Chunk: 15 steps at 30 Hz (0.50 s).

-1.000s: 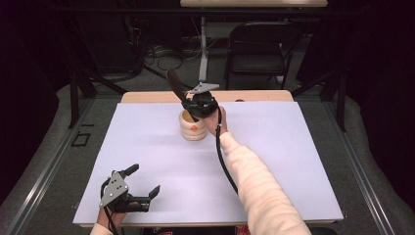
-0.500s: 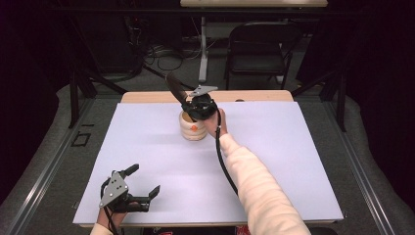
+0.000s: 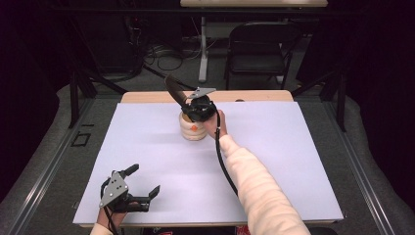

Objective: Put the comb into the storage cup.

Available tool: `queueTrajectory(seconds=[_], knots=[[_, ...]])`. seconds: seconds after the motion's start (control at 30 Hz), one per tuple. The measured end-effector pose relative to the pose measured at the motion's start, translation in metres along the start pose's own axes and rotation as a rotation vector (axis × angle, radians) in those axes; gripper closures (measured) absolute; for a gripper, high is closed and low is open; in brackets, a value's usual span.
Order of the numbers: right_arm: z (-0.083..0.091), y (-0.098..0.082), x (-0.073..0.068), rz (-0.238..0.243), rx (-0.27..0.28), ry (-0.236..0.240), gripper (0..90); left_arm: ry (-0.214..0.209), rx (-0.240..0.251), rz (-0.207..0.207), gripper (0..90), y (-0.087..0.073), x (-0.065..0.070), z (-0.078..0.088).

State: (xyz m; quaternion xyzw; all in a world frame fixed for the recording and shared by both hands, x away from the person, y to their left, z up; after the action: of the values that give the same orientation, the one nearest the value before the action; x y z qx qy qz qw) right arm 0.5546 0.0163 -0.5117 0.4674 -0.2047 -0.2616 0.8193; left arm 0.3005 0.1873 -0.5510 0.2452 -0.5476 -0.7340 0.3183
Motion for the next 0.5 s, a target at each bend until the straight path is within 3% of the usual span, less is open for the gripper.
queueTrajectory(seconds=[0.5], knots=[[-0.0036,-0.0051,-0.0001,-0.007,-0.007,0.002,72.0,0.001,0.000,-0.002,0.5,0.0000,-0.0001,0.0001]])
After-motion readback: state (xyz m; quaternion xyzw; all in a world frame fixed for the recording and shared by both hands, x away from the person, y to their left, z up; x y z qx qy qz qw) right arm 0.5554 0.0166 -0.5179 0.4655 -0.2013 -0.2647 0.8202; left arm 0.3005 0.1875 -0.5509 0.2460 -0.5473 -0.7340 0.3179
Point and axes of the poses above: each handheld gripper's, and its own axes: z roughly backward along the jaws, y roughly out of its top, x roughly to its right, the point moved 7 cm from there along -z, roughly forward along the jaws, and after that the axes turned 3 degrees about z, right-handed, at the moved point
